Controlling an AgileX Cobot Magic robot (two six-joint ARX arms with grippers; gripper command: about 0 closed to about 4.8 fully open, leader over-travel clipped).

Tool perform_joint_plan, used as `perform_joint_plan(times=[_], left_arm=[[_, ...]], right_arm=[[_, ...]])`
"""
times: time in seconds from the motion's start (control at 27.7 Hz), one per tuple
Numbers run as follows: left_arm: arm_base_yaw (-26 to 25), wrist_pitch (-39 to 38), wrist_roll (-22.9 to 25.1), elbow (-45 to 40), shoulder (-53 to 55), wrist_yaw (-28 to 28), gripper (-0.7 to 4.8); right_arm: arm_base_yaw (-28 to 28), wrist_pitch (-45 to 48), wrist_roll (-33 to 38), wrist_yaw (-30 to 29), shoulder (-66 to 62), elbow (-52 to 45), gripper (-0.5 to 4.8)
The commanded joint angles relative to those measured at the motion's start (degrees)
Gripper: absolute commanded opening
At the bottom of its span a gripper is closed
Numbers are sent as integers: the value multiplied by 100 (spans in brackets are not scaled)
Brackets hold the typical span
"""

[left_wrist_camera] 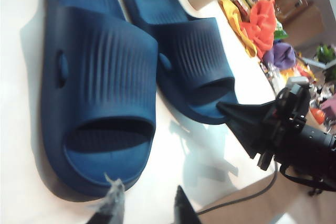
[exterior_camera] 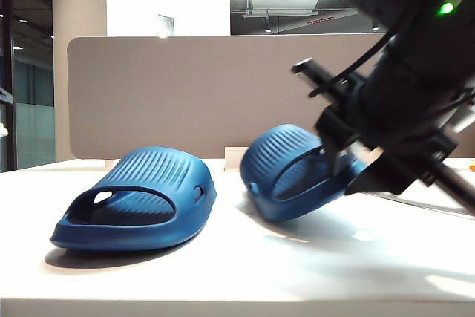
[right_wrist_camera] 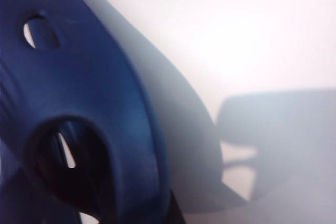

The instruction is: Interlock the pair of blue slippers on the table with their fronts facing up.

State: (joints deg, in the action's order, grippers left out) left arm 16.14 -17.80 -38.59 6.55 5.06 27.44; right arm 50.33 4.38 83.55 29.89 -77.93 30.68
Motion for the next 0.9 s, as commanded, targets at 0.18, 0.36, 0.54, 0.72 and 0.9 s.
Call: perform_joint_plan(times=[0.18, 0.36, 0.54, 0.72, 0.9], left_arm=[[0, -118, -1228, 15, -2, -286, 106], [0, -433, -2153, -85, 0, -256, 106], [7, -343, -2345, -262, 37, -275, 88], [7, -286, -2369, -273, 44, -382, 79], [7, -313, -2015, -269, 48, -348, 45]], right_arm=[[-817, -164, -1661, -693, 793, 17, -1], [-1158, -240, -2354, -1088, 1327, 20, -1], [-1244, -240, -2653, -1512, 1591, 20, -1], [-1239, -240, -2715, -1700, 1600, 20, -1], [-1239, -240, -2844, -1768, 1600, 20, -1]])
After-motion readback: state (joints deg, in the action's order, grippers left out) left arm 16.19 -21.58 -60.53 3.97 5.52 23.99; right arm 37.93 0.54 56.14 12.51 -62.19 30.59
